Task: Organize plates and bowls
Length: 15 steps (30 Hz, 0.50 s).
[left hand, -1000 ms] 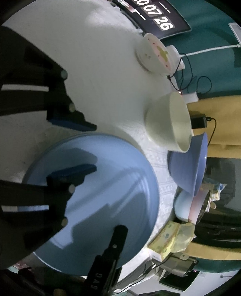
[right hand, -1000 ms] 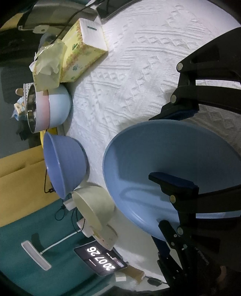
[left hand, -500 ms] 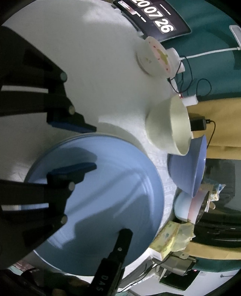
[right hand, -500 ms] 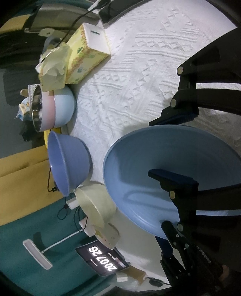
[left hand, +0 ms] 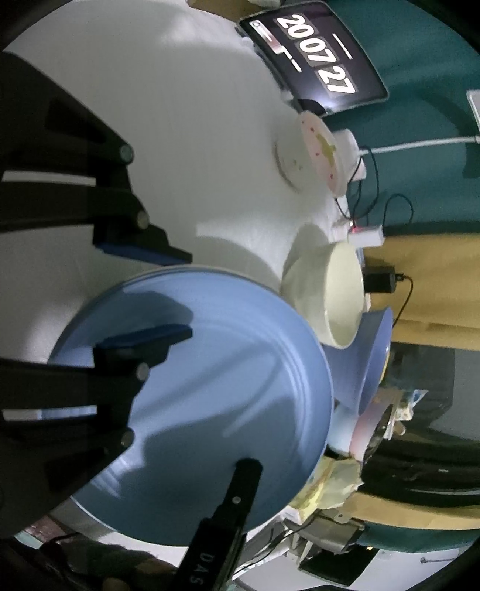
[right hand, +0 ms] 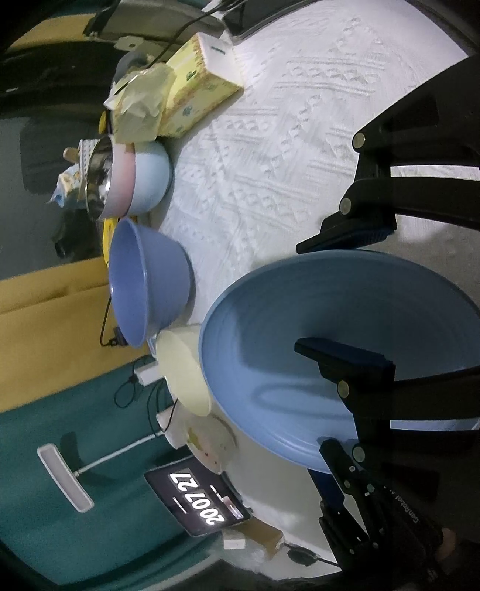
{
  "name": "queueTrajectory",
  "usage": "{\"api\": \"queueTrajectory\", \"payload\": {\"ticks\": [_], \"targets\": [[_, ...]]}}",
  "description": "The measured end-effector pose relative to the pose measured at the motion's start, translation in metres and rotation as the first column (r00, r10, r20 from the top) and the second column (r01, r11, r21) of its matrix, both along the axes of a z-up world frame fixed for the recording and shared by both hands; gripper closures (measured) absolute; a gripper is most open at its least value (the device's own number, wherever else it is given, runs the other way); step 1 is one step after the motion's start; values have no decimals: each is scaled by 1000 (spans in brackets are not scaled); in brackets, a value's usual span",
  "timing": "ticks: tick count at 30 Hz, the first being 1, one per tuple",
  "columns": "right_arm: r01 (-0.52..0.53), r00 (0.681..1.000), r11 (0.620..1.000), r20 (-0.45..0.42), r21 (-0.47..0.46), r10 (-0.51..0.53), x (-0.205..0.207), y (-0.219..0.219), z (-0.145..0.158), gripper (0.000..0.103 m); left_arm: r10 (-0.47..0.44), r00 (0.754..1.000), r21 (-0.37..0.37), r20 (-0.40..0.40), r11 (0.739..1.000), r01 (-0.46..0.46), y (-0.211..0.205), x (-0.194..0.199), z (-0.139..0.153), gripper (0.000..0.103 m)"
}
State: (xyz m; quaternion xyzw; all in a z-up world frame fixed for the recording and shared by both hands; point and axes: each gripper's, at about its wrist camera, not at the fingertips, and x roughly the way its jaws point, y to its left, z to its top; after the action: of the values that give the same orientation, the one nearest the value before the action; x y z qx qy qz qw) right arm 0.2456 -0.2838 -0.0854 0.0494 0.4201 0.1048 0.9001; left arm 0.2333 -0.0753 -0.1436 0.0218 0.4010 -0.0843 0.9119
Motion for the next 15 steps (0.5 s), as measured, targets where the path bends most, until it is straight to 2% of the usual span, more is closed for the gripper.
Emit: {"api": "queueTrajectory", "payload": {"ticks": [15], "targets": [[-72, 997, 997, 9, -20, 72, 2, 57, 9, 55, 70, 997, -32, 15, 997, -70, 59, -13, 6, 70]]}}
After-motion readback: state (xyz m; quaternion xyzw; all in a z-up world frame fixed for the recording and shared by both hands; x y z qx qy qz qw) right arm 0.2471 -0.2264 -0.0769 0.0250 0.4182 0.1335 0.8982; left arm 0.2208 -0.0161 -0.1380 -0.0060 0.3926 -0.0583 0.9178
